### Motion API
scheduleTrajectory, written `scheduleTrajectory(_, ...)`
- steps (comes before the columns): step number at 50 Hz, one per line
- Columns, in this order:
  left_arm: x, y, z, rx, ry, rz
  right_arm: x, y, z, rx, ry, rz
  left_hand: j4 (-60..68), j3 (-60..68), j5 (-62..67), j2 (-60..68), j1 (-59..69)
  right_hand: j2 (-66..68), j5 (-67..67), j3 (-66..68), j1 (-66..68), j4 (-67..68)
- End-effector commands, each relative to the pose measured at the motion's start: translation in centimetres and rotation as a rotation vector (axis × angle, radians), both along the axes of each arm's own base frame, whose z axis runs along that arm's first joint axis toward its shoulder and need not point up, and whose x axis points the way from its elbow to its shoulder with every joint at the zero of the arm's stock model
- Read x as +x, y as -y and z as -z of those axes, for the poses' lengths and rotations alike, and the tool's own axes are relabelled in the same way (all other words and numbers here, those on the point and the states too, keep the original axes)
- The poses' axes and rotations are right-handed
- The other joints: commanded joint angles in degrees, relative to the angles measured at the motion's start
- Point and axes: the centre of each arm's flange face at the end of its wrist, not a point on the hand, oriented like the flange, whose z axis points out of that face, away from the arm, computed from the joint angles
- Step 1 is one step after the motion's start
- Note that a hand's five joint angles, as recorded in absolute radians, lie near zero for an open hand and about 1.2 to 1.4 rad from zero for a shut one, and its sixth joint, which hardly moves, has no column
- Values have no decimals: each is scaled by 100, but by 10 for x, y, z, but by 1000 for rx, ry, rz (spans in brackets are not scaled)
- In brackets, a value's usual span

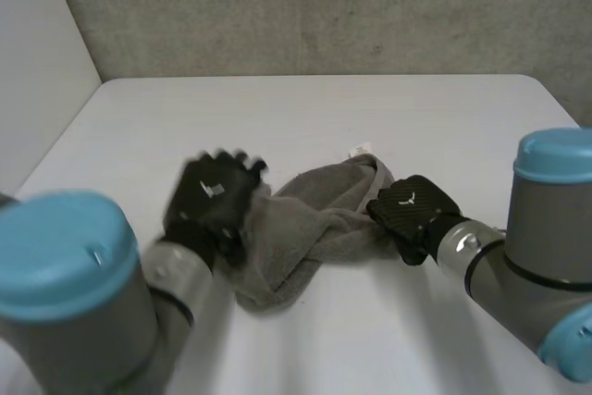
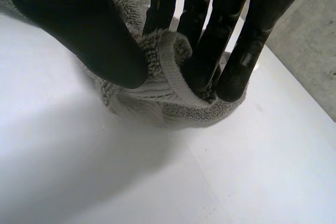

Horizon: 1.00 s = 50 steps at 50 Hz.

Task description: Fold the laundry

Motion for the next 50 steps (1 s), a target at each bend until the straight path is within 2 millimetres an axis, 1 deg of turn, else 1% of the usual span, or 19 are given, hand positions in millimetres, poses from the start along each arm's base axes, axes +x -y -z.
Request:
scheduleTrajectory(1, 3, 45, -18, -49, -58, -24, -3, -17, 4, 0, 15, -51, 133, 128, 141, 138, 99, 1369, 1491, 1218, 2498, 1188)
scheduleTrajectory(8, -13, 83, 23, 58, -40, 128, -10, -37, 8, 4, -21, -117, 1426, 1421, 1434, 1431, 1392, 1369, 1491, 1218, 2498, 1188)
scheduleTrajectory(12, -22, 81, 43, 144, -21, 224, -11, -37, 9, -1, -35, -120, 1765, 1760, 1773, 1769, 1731, 1369, 1491, 1218, 2498, 1188)
scheduleTrajectory(20, -26, 87, 66, 296, 43, 236, -18, -19, 3, -25, -20, -75, 2371, 2366, 2379, 2375, 2336, 1369, 1491, 1218, 2498, 1188)
scheduleTrajectory(27, -23, 93, 78, 327, 130, 211, -11, 6, -7, -69, -4, -67, 4839, 4834, 4847, 4843, 4804, 1369, 1491, 1218, 2498, 1188)
scheduleTrajectory(30, -23, 93, 78, 327, 131, 211, -4, 23, -14, -112, 4, -65, 4843, 4838, 4851, 4847, 4809, 1369, 1491, 1218, 2498, 1188)
scheduleTrajectory(31, -27, 108, 61, 213, 183, 194, 0, 34, -23, -157, 13, -60, 6506, 6501, 6514, 6511, 6472, 1369, 1491, 1218, 2498, 1188)
scheduleTrajectory(32, -27, 108, 61, 211, 183, 193, 0, 34, -23, -157, 13, -60, 6523, 6518, 6531, 6527, 6489, 1369, 1491, 1218, 2498, 1188)
scheduleTrajectory(34, -33, 137, 5, -20, 127, 85, 13, 59, -56, -295, 51, -50, 6523, 6518, 6531, 6527, 6489, 1369, 1491, 1218, 2498, 1188)
scheduleTrajectory(35, -33, 137, 5, -22, 126, 84, 13, 59, -56, -296, 52, -49, 6523, 6518, 6531, 6527, 6489, 1369, 1491, 1218, 2498, 1188)
scheduleTrajectory(36, -36, 150, -28, -148, 63, 35, 17, 73, -79, -378, 82, -25, 6523, 6518, 6531, 6527, 6489, 1369, 1491, 1218, 2498, 1188)
scheduleTrajectory(37, -36, 150, -28, -150, 62, 34, 17, 73, -79, -379, 82, -25, 6523, 6518, 6531, 6527, 6489, 1369, 1491, 1218, 2498, 1188)
scheduleTrajectory(39, -41, 169, -105, -451, -105, -46, 24, 102, -149, -665, 200, 88, 6523, 6518, 6531, 6527, 6489, 1369, 1491, 1218, 2498, 1188)
scheduleTrajectory(40, -41, 170, -105, -453, -106, -46, 24, 103, -149, -667, 200, 88, 6523, 6518, 6531, 6527, 6489, 1369, 1491, 1218, 2498, 1188)
scheduleTrajectory(42, -42, 171, -177, -753, -289, -78, 28, 115, -202, -958, 350, 155, 6523, 6518, 6531, 6527, 6489, 1369, 1491, 1218, 2498, 1188)
scheduleTrajectory(43, -42, 171, -178, -754, -290, -78, 28, 115, -202, -960, 351, 156, 6523, 6518, 6531, 6527, 6489, 1369, 1491, 1218, 2498, 1188)
scheduleTrajectory(45, -38, 165, -214, -935, -399, -99, 28, 114, -229, -1149, 455, 171, 6523, 6518, 6531, 6527, 6489, 1369, 1491, 1218, 2498, 1188)
scheduleTrajectory(47, -36, 162, -219, -964, -416, -103, 29, 113, -228, -1152, 453, 164, 6523, 6518, 6531, 6527, 6489, 1369, 1491, 1218, 2498, 1188)
scheduleTrajectory(50, -33, 161, -194, -881, -368, -104, 31, 115, -205, -1056, 403, 146, 6523, 6518, 6531, 6527, 6489, 1369, 1491, 1218, 2498, 1188)
